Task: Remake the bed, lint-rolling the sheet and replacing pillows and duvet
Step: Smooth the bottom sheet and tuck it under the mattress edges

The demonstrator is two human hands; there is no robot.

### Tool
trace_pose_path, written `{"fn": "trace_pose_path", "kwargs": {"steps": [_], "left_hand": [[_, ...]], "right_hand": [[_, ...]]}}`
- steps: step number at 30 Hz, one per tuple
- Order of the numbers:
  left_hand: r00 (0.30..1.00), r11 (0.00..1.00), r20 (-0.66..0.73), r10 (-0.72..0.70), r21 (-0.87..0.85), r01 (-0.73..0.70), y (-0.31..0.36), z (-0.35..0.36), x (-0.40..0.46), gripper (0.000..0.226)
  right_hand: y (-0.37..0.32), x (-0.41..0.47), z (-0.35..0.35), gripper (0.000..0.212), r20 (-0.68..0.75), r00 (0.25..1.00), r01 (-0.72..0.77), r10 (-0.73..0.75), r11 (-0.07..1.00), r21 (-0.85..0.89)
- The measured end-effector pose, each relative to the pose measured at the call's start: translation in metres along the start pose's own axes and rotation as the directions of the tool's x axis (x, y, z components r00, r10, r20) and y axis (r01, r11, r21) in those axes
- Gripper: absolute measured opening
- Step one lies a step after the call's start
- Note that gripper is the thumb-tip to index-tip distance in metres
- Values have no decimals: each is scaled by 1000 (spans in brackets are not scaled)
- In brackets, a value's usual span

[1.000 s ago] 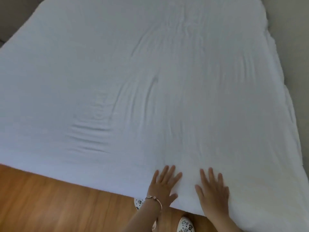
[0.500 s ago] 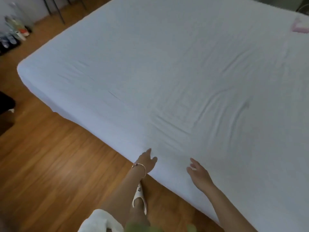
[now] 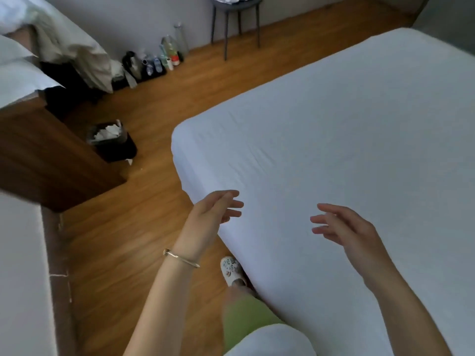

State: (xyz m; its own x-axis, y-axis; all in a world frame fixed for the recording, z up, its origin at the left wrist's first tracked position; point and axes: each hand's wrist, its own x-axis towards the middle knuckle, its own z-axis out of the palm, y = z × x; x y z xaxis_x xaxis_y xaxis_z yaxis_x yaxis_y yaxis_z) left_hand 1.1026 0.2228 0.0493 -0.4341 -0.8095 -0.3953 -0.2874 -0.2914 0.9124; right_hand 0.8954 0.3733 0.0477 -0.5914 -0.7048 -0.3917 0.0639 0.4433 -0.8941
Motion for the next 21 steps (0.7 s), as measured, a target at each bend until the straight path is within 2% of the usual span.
{"fn": "trace_pose_path", "kwargs": {"steps": [2,4,7,9,12,16,18,21], "left_hand": [[999,1000,-37,5,8,-5,13,-42,33,24],[991,999,-134,11,54,-4,29,-92,79,22],[951,994,-306,32,107,1,65,-164,151,23],[921,990,-381,78,140,-25,94,-207,191,24],[898,973,-408,162,220,-76,126,-268,242,23],[850,969,-492,186,233,-76,134,-361,308,27],[832,975,-528,172,211,-68,137,-409,355,27],[867,969,-468,173,237,-66,167,-469,443,27]], "right_hand": [[-18,34,26,21,-31,1000,-4,5,999,32],[-45,85,63,21,-47,999,-15,17,999,41],[-107,163,127,18,-34,999,-1,3,999,51],[-158,212,174,18,31,998,51,-52,998,27],[-235,278,252,20,171,974,158,-146,986,-55],[-295,361,362,21,332,912,288,-240,952,-102],[-310,403,414,21,344,903,300,-256,951,-80],[-332,457,474,20,234,950,210,-206,978,7]]}}
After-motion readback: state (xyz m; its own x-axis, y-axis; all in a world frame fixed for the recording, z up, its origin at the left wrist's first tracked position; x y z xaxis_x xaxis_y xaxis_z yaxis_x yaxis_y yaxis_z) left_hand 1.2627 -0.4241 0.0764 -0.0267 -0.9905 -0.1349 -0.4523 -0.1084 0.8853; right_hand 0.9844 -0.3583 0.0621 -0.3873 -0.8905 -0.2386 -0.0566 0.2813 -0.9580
